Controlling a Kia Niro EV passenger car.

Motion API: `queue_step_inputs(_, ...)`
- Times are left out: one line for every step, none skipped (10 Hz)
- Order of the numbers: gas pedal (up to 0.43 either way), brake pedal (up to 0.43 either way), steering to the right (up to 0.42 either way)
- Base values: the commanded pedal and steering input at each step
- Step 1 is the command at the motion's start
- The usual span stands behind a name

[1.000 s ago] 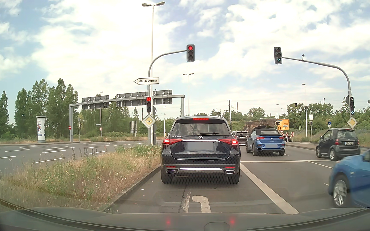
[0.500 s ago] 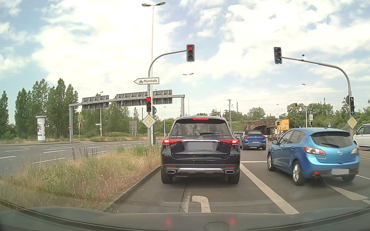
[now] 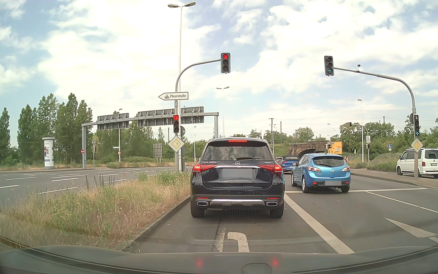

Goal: Follow the waypoints while adhering to traffic rules and regulations

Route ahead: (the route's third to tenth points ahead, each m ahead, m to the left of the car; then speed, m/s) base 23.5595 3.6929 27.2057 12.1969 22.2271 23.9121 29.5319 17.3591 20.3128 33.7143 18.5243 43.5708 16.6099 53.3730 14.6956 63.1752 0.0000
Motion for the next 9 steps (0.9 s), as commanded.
queue_step_inputs(0.000, 0.299, 0.006)
queue_step_inputs(0.000, 0.299, 0.006)
queue_step_inputs(0.000, 0.299, 0.006)
queue_step_inputs(0.000, 0.299, 0.006)
queue_step_inputs(0.000, 0.299, 0.006)
queue_step_inputs(0.000, 0.299, 0.005)
queue_step_inputs(0.000, 0.299, 0.005)
queue_step_inputs(0.000, 0.299, 0.005)
queue_step_inputs(0.000, 0.299, 0.006)
